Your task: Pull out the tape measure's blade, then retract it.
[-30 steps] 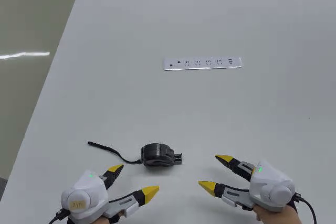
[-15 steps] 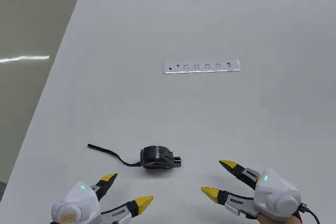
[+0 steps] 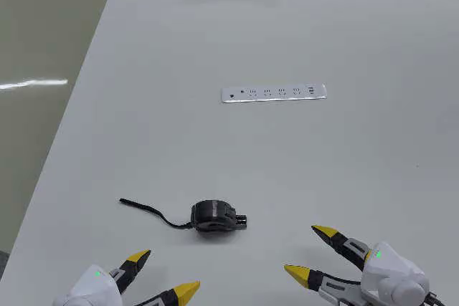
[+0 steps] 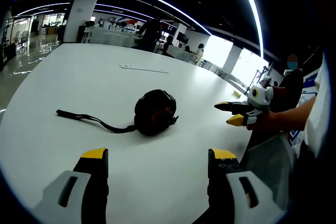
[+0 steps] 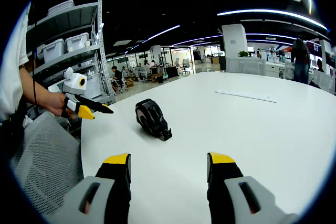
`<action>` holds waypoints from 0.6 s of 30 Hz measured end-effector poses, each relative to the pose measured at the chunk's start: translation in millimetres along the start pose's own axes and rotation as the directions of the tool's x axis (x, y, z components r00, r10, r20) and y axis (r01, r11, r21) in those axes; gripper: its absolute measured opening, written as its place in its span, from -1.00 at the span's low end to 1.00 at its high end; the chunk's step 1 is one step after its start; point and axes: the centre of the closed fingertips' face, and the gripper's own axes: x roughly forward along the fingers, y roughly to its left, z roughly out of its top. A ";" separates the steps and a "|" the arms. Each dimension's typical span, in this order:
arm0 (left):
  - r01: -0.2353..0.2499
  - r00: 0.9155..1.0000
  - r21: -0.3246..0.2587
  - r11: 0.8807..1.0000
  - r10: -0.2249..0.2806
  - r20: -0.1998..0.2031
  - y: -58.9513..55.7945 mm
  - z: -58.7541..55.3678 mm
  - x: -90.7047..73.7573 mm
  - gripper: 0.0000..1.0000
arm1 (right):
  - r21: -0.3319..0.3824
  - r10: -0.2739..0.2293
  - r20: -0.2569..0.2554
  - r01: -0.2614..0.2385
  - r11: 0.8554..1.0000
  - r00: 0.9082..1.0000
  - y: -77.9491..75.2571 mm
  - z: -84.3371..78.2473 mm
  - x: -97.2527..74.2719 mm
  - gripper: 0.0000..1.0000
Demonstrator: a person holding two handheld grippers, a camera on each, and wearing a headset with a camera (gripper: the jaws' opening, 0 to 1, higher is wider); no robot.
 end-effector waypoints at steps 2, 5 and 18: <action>-0.002 1.000 0.002 1.000 0.002 0.000 0.2 -0.8 -2.2 0.51 | -0.001 -0.003 -0.003 0.003 1.000 1.000 -0.3 -0.8 -2.7 0.18; -0.007 1.000 0.001 1.000 0.007 0.004 1.7 -0.8 -6.7 0.52 | 0.002 -0.009 -0.010 0.009 1.000 1.000 -0.9 -4.1 -7.0 0.19; -0.028 1.000 0.008 1.000 0.028 0.008 7.8 0.6 -18.8 0.55 | 0.021 -0.040 -0.018 0.041 0.999 0.999 -0.4 -13.2 -25.1 0.25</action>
